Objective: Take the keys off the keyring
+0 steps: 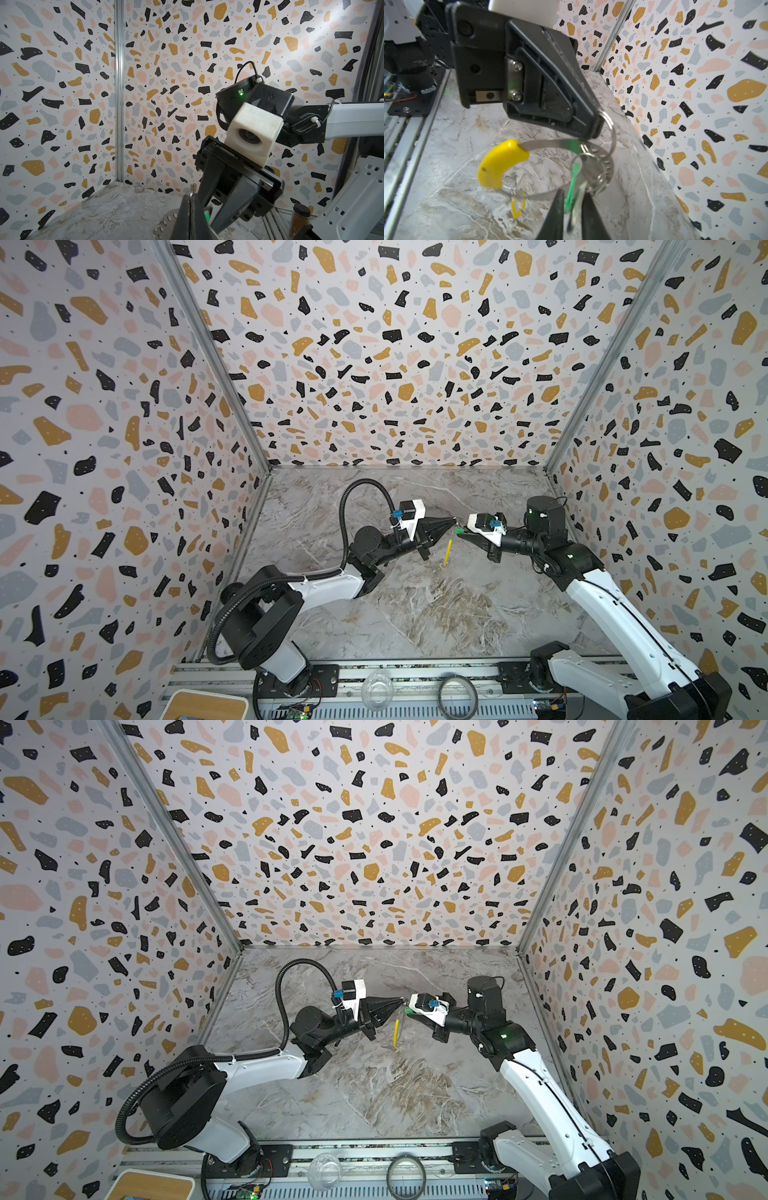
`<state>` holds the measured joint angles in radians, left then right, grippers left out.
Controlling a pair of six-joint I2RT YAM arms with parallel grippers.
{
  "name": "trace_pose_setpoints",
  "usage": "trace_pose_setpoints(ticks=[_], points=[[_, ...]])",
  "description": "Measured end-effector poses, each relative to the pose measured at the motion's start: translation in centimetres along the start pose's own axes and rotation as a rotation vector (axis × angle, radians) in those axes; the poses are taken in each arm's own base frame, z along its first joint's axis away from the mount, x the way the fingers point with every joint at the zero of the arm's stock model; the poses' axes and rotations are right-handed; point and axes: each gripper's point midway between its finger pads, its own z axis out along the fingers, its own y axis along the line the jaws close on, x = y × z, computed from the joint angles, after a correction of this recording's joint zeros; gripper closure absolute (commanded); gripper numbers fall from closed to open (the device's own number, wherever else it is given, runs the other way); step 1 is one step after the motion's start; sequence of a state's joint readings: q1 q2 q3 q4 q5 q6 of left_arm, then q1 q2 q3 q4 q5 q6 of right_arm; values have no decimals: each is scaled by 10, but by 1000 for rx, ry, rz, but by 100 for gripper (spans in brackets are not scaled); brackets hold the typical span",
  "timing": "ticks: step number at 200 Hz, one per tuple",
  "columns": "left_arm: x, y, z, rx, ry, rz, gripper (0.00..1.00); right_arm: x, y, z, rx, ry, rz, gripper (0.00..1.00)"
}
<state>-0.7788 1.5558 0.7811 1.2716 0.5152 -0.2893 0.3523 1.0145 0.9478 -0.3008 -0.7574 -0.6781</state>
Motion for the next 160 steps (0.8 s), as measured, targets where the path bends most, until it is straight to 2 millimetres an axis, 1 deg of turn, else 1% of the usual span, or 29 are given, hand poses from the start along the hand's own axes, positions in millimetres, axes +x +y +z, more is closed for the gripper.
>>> trace_pose_setpoints(ticks=[20, 47, 72, 96, 120, 137, 160], points=[[1, 1, 0, -4, 12, 4, 100, 2, 2, -3, 6, 10, 0, 66], [4, 2, 0, -6, 27, 6, 100, -3, 4, -14, 26, 9, -16, 65], [9, 1, 0, 3, 53, 3, 100, -12, 0, -24, 48, -2, -29, 70], [10, -1, 2, 16, 70, 8, 100, -29, -5, -32, 47, -43, -47, 77], [10, -4, 1, 33, 82, 14, 100, -43, -2, -35, 11, -93, -45, 81], [9, -7, 1, 45, 90, 19, 100, -46, -1, -32, -20, -112, -31, 82], [6, -9, 2, 61, 90, 26, 100, -39, -2, -23, -53, -108, 8, 83]])
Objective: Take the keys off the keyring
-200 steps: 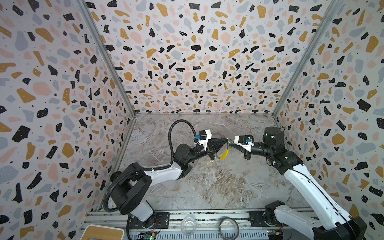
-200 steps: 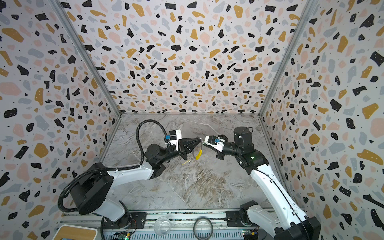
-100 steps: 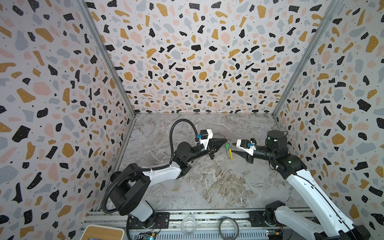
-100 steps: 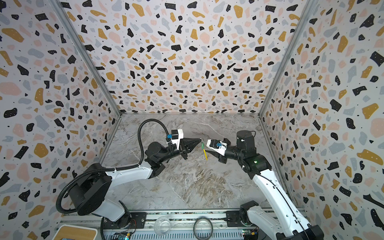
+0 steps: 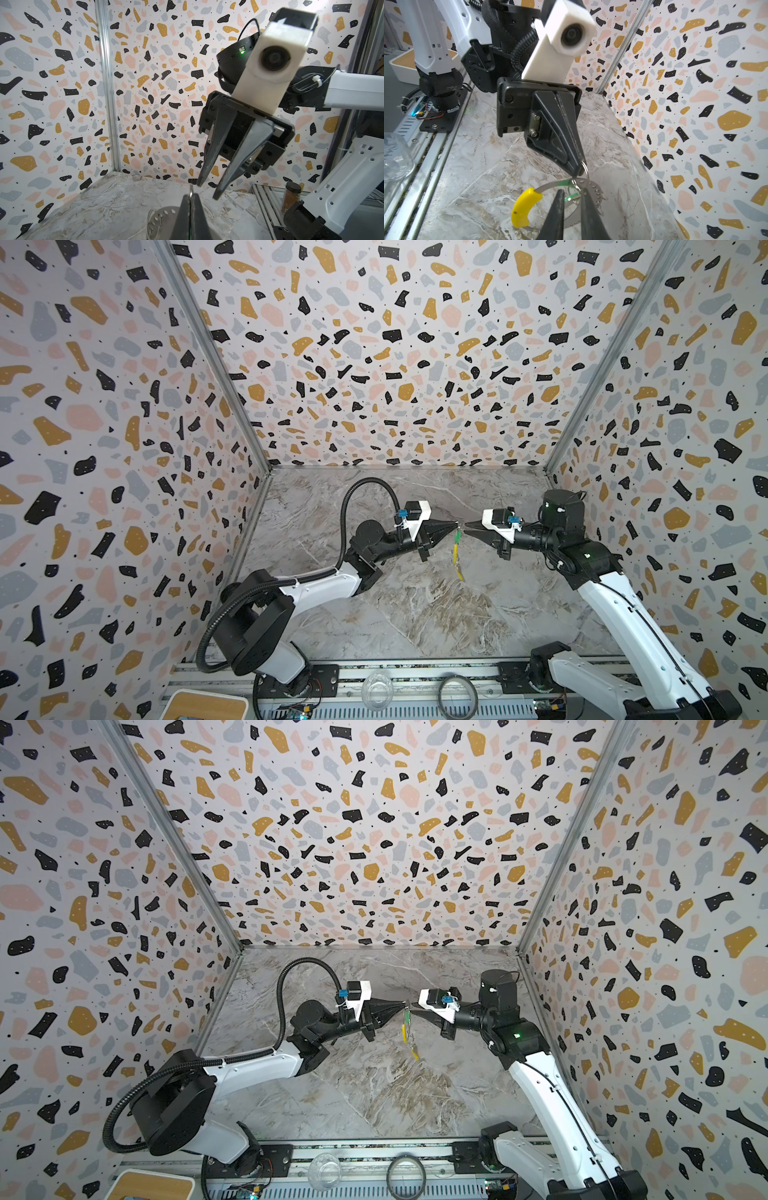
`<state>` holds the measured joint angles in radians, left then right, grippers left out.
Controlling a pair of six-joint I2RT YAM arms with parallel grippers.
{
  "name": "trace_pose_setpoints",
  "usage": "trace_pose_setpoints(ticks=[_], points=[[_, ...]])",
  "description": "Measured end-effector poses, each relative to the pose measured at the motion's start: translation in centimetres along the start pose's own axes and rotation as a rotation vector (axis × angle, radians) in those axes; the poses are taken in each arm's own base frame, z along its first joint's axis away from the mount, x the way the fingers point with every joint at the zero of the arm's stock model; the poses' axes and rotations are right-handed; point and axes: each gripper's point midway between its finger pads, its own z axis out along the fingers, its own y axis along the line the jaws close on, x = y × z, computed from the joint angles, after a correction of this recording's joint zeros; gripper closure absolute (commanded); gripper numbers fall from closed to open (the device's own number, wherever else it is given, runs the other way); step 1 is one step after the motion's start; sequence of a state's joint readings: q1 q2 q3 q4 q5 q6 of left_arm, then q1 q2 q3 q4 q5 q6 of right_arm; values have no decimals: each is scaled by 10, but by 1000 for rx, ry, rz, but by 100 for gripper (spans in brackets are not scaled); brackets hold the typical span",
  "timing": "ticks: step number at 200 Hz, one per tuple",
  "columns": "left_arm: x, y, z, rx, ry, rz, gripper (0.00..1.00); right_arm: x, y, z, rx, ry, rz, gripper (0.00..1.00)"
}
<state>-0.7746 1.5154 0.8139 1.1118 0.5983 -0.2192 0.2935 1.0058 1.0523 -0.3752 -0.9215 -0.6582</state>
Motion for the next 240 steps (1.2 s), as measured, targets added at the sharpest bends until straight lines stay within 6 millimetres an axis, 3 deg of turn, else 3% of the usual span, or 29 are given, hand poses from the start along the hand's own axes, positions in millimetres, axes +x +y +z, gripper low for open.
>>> trace_pose_setpoints(ticks=[84, 240], points=[[0, -4, 0, 19, 9, 3, 100, 1, -4, 4, -6, -9, 42, 78], [9, -7, 0, 41, 44, 1, 100, 3, -1, 5, -66, -36, 85, 88]])
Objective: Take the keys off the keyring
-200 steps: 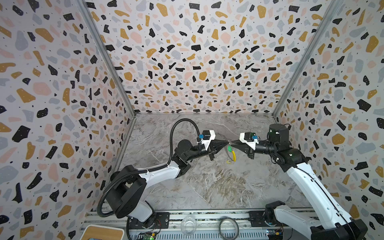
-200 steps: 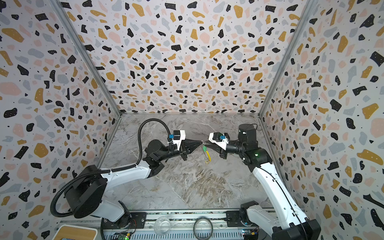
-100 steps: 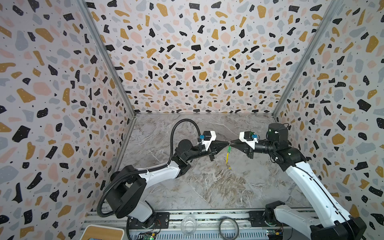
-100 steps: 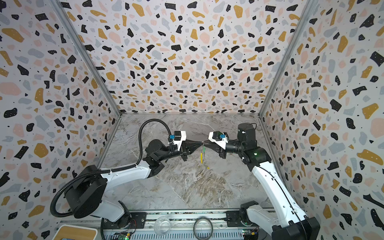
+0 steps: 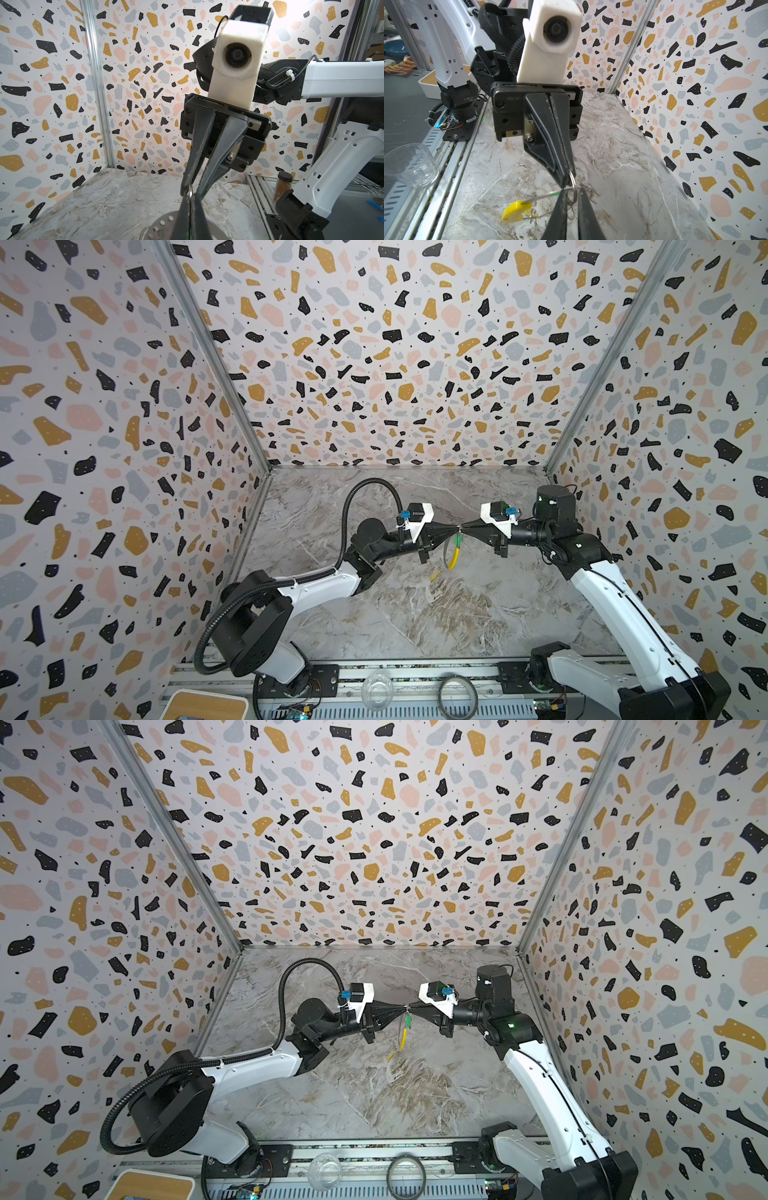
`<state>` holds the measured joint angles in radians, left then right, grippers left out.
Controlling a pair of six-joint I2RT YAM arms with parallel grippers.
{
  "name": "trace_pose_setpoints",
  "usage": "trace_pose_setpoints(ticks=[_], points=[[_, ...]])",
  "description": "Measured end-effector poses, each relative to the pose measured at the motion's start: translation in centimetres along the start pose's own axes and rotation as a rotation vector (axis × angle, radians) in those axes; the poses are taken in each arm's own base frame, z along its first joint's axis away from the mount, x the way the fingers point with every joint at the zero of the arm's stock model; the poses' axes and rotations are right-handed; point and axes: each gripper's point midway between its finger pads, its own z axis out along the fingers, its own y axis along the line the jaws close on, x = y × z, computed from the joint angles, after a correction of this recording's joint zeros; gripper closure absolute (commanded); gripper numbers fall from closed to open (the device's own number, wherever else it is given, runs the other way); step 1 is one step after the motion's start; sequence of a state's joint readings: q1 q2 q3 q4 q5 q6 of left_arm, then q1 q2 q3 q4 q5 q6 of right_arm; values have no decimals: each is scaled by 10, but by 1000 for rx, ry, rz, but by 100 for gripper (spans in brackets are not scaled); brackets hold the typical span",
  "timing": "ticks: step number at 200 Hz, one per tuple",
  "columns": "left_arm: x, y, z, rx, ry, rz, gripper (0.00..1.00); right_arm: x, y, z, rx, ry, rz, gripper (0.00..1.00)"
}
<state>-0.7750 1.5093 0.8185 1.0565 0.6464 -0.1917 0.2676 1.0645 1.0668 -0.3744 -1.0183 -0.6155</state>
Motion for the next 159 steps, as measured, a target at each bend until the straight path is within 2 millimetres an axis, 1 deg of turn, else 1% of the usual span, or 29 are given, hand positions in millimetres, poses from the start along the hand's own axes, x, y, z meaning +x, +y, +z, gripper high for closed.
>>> trace_pose_setpoints(ticks=[54, 100, 159], points=[[-1, 0, 2, 6, 10, 9, 100, -1, -1, 0, -20, -6, 15, 92], [0, 2, 4, 7, 21, 7, 100, 1, -3, 0, -29, -1, 28, 100], [4, 4, 9, 17, 57, 18, 100, 6, -5, -4, -25, 13, 44, 100]])
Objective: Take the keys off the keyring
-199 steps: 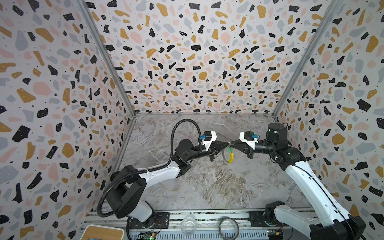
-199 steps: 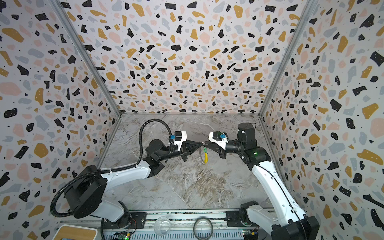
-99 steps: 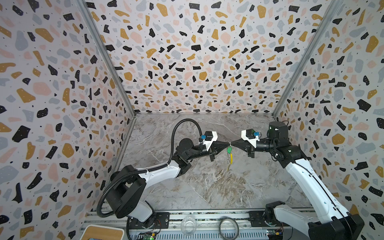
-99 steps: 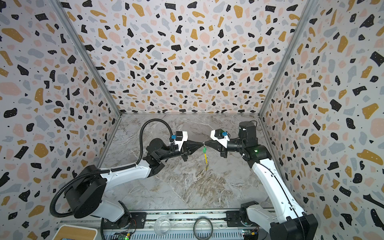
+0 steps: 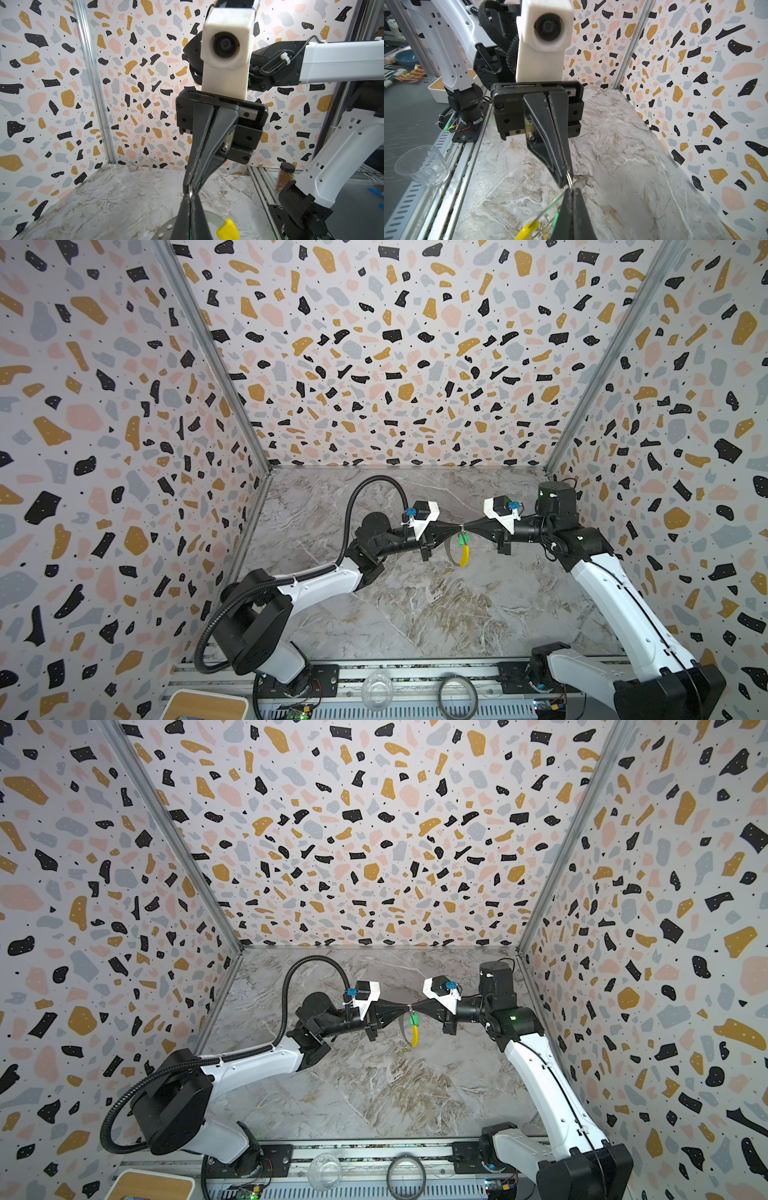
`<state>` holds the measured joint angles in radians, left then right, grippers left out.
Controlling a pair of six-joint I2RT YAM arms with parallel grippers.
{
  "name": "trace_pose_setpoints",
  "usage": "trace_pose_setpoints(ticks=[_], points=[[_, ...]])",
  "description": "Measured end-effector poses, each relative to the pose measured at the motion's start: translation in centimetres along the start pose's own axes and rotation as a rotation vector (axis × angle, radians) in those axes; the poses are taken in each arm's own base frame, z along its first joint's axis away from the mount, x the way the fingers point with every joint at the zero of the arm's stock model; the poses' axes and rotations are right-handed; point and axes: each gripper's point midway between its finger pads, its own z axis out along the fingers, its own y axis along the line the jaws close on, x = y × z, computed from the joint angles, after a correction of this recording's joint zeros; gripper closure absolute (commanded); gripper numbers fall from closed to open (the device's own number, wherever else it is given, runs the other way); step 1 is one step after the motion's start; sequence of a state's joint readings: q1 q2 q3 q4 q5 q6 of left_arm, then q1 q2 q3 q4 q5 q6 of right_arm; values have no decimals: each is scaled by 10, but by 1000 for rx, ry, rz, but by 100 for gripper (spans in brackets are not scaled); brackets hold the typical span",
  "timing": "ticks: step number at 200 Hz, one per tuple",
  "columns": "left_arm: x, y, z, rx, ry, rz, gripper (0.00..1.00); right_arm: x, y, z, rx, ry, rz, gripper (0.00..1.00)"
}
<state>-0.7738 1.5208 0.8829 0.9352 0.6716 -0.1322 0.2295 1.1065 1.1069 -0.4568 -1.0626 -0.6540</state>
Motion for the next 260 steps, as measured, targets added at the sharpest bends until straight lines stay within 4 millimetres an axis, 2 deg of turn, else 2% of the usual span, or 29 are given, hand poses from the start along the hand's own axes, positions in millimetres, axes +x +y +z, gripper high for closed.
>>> trace_pose_setpoints(ticks=[25, 45, 66, 98, 164, 189, 236, 260], points=[[0, 2, 2, -1, 19, 14, 100, 0, -2, -2, 7, 2, 0, 100], [0, 4, 4, -6, 31, 27, 79, 0, -3, -3, 12, 5, 0, 100], [2, 10, 6, -29, 62, 49, 68, 4, -4, -2, 12, 21, 16, 100], [9, 23, 7, -94, 174, 126, 67, 15, -10, 1, 24, 66, 59, 100], [-4, 31, 1, -166, 394, 343, 66, 27, -11, 1, 40, 113, 97, 100], [3, 26, 3, -155, 461, 382, 66, 30, -11, 1, 43, 126, 104, 100], [30, 18, 3, -125, 573, 406, 67, 34, -10, 6, 35, 145, 110, 100], [31, 18, 8, -130, 602, 432, 68, 38, -9, 9, 26, 157, 113, 100]])
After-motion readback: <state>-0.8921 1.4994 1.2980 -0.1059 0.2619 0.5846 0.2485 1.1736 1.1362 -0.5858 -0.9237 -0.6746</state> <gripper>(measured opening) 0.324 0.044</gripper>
